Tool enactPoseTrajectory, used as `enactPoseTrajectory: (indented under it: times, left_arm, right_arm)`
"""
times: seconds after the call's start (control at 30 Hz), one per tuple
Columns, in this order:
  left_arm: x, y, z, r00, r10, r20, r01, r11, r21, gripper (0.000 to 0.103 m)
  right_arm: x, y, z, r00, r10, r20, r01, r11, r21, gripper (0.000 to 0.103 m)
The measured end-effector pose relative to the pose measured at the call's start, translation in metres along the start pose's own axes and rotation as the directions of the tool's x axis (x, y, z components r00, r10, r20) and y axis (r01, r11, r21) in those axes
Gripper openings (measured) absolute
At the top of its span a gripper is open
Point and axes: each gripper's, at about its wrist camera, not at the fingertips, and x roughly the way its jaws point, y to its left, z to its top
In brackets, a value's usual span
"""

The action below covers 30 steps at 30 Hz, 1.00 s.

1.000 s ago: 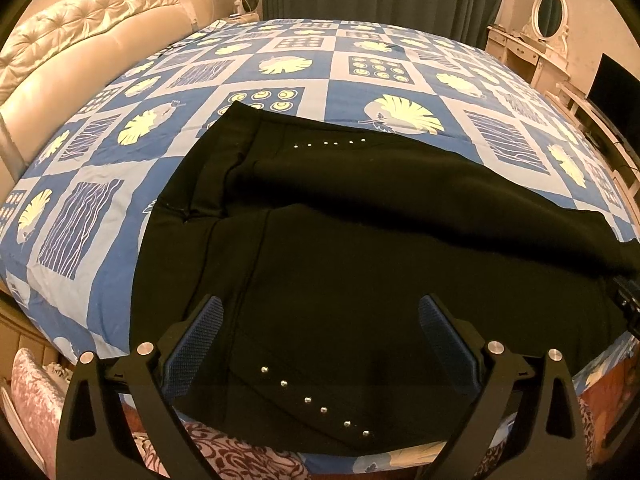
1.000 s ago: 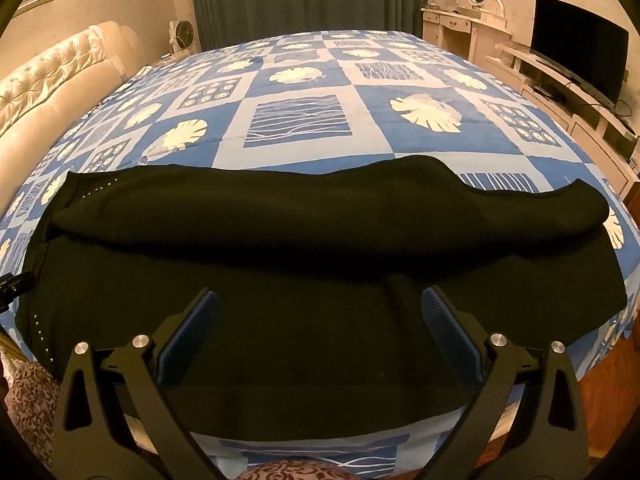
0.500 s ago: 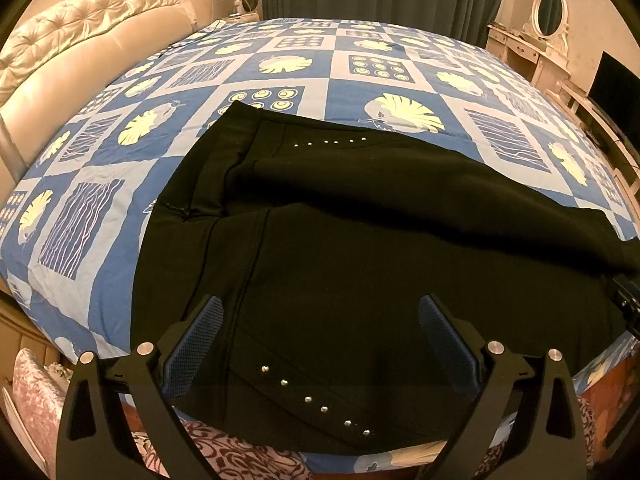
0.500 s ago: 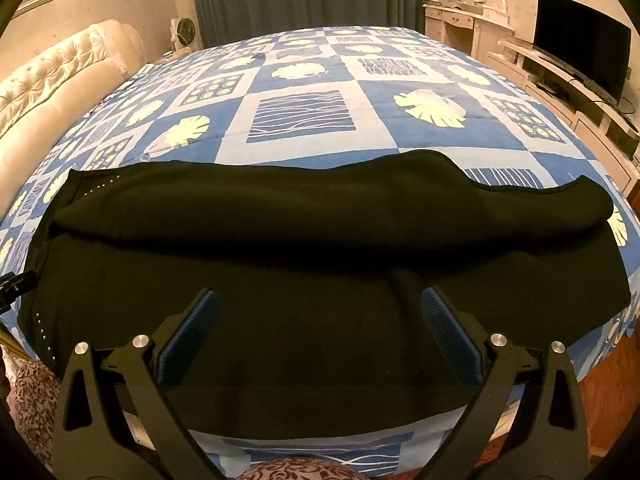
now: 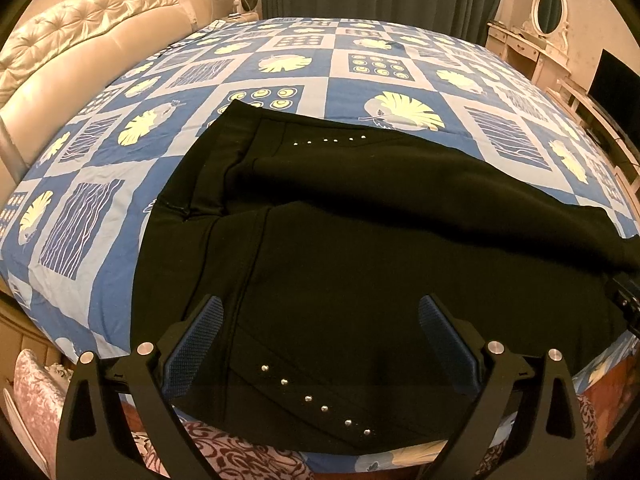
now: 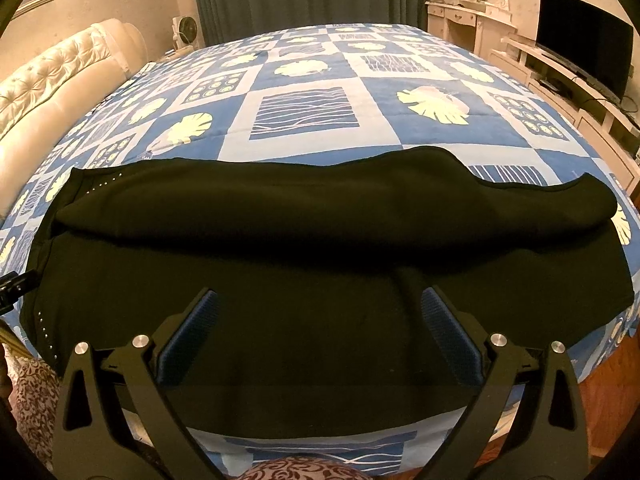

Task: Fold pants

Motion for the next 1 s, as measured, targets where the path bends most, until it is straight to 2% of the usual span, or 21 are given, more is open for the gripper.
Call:
enactPoseTrajectory:
  times: [0.23, 0.37, 0.43, 0.5, 0.6, 0.7, 0.77, 0.9, 0.93, 1.0]
  left_arm:
    - [0.002, 0.003, -0.001, 1.0, 0.0, -0.017, 0.0, 1.0, -0.004, 0.098]
    - [0.001, 0.003, 0.001, 0.999, 0.031, -0.021, -0.03, 0.999, 0.027, 0.098]
    - [0.002, 0.002, 0.004, 0.999, -0.008, -0.048, 0.01, 0.999, 0.045, 0.098]
    - [0.005, 0.005, 0.009, 0.992, -0.092, -0.086, 0.097, 0.994, 0.058, 0.098]
    - [0.005, 0.023, 0.023, 0.974, -0.206, -0.09, 0.212, 0.975, 0.063, 0.098]
    - [0.011, 0.05, 0.049, 0.966, -0.242, -0.092, 0.248, 0.967, 0.059, 0.098]
    - [0.017, 0.067, 0.068, 0.969, -0.236, -0.078, 0.241, 0.968, 0.069, 0.098]
    - [0.046, 0.101, 0.118, 0.992, -0.121, -0.037, 0.125, 0.982, 0.14, 0.098]
    - [0.06, 0.111, 0.131, 0.994, -0.11, -0.027, 0.113, 0.98, 0.164, 0.098]
    - [0.088, 0.127, 0.148, 0.991, -0.122, -0.056, 0.13, 0.978, 0.165, 0.098]
  right_arm:
    - [0.0, -0.002, 0.002, 0.999, 0.036, -0.018, -0.036, 0.999, 0.016, 0.101]
    - [-0.002, -0.005, 0.006, 0.996, 0.084, -0.024, -0.083, 0.996, 0.036, 0.101]
    - [-0.004, -0.005, 0.009, 0.995, 0.101, -0.014, -0.1, 0.994, 0.037, 0.101]
    - [-0.005, -0.005, 0.013, 0.993, 0.122, -0.004, -0.121, 0.992, 0.035, 0.101]
    - [-0.003, -0.004, 0.02, 0.991, 0.137, -0.005, -0.137, 0.99, 0.023, 0.101]
    - [0.003, -0.005, 0.032, 0.987, 0.158, -0.003, -0.158, 0.987, 0.023, 0.101]
    - [0.009, -0.004, 0.041, 0.985, 0.175, -0.005, -0.175, 0.984, 0.03, 0.101]
    - [0.024, 0.001, 0.064, 0.975, 0.223, 0.001, -0.223, 0.974, 0.036, 0.101]
    - [0.027, 0.003, 0.069, 0.97, 0.242, 0.002, -0.242, 0.97, 0.032, 0.101]
    - [0.035, 0.008, 0.08, 0.961, 0.277, 0.01, -0.278, 0.961, 0.01, 0.101]
